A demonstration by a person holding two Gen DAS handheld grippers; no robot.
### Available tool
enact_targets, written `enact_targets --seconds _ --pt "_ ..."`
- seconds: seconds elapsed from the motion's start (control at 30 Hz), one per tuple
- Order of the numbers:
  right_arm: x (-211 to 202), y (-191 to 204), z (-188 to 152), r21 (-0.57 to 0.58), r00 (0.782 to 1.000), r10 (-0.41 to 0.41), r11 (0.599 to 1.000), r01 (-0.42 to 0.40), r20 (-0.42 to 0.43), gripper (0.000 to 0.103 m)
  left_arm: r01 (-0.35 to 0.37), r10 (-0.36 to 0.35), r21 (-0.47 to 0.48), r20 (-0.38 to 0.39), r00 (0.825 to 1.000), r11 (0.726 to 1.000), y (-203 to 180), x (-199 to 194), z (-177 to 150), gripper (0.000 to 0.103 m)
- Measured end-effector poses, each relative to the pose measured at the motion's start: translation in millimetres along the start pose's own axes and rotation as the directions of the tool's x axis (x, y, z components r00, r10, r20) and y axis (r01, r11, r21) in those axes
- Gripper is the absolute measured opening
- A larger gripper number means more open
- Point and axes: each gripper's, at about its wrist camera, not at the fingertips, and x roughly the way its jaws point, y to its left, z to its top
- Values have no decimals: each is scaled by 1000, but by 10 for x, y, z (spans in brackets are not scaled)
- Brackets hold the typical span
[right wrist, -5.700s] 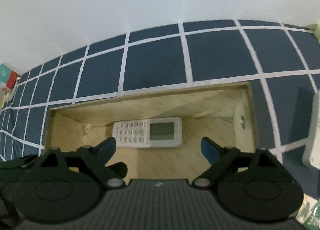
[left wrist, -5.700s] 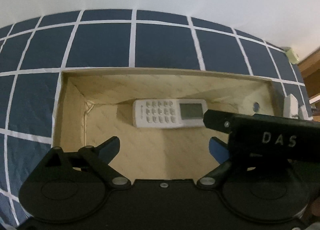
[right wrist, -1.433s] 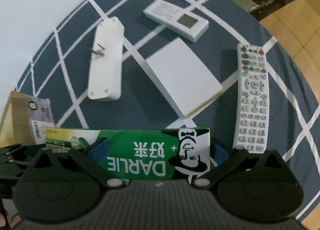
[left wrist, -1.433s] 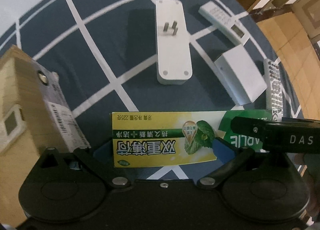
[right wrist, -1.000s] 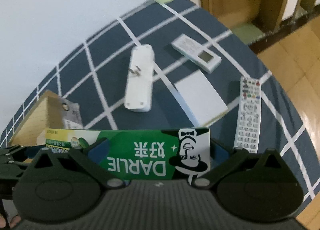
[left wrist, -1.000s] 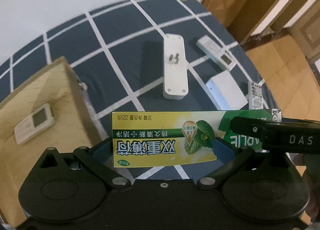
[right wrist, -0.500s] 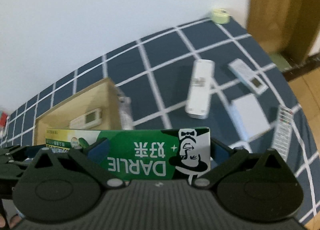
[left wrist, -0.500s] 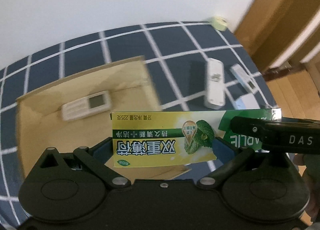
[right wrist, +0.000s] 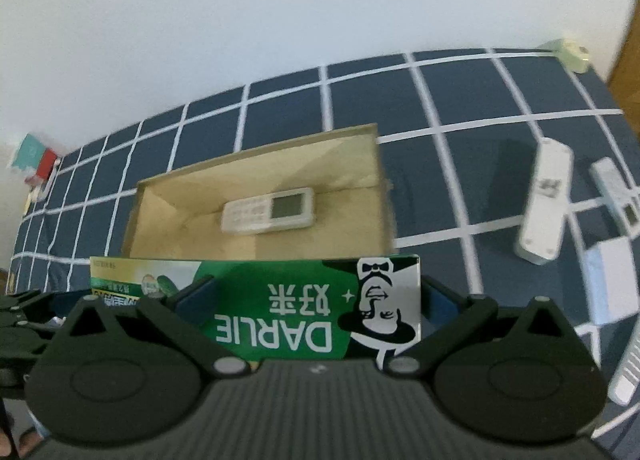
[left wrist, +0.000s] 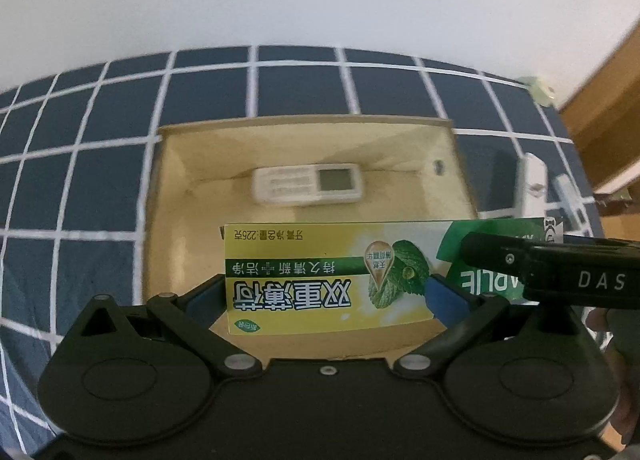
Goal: Organize objects
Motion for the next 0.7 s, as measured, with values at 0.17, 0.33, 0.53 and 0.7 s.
enact_targets --seconds 0.17,0.33,0.53,0.7 --pt "276 197 107 -32 999 13 999 -14 -37 103 -24 23 -34 -21 1000 999 245 126 79 103" --pt "556 285 232 -44 997 16 999 -19 -69 103 -36 33 -47 -50 998 998 402 318 189 103" --pt "898 282 369 -38 993 9 999 -14 -117 103 -35 29 -58 -99 995 998 542 620 318 103" --pt "1134 278 432 -25 989 11 1000 -15 -148 103 -42 34 -56 -132 991 998 624 806 392 103"
